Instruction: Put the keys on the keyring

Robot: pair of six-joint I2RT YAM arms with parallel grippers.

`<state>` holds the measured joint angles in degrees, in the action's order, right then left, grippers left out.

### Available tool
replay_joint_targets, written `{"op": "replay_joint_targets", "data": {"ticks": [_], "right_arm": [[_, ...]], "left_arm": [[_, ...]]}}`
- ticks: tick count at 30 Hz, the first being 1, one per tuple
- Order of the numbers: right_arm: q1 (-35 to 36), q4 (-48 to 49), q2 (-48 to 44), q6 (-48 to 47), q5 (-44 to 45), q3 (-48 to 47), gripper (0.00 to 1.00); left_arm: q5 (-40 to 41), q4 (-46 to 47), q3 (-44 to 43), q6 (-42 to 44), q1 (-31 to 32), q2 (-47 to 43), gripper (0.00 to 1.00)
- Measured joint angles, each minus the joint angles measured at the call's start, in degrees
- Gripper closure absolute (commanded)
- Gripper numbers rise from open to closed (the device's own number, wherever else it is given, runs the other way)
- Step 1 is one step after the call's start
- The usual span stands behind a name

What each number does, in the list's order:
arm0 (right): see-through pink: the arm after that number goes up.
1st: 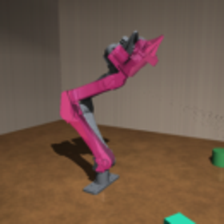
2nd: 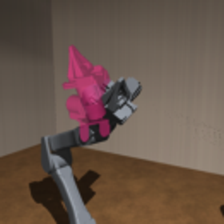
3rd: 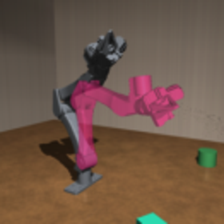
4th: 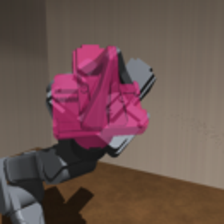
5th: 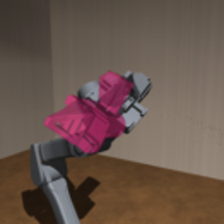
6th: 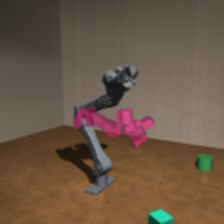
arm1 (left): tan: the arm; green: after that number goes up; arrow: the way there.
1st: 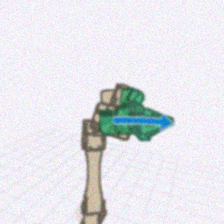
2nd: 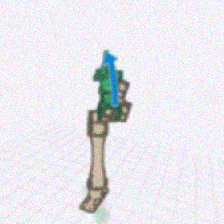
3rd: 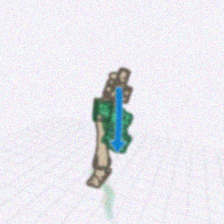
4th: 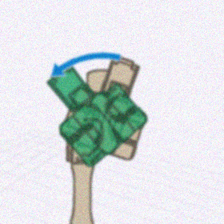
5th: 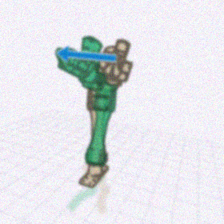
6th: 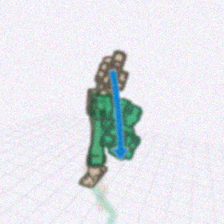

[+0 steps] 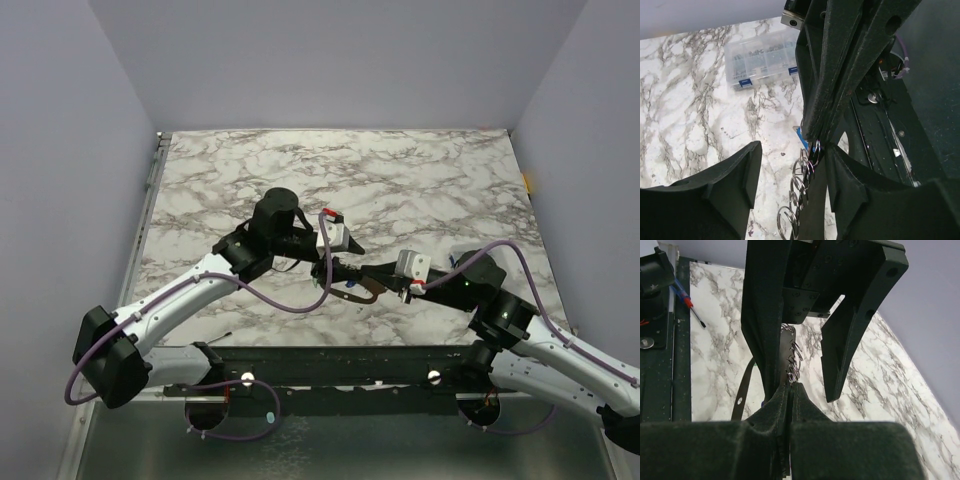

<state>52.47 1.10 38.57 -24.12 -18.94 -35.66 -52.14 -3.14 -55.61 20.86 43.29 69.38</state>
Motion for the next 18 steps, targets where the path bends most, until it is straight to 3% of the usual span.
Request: {"op": "replay_joint_targets", "data": {"ticks": [7, 9, 12, 18], "right_arm": [[0.0, -0.8, 0.0, 0.0, 0.0, 0.0, 0.99], [0.0, -0.8, 0.0, 0.0, 0.0, 0.0, 0.99], [0.0, -0.8, 0.0, 0.0, 0.0, -0.1, 0.99], [0.0, -0.8, 0.0, -0.1, 0.0, -0.1, 0.99]], "left_arm": [[0.2, -3.7, -0.6, 1.8, 0.3, 1.4, 0.22], [0.5, -5.1, -0.9, 2.7, 0.3, 1.4, 0.21], [1.2, -7.0, -1.3, 3.9, 0.3, 1.4, 0.32], [1.3, -10.0, -2.5, 4.7, 0.3, 3.0, 0.74]]}}
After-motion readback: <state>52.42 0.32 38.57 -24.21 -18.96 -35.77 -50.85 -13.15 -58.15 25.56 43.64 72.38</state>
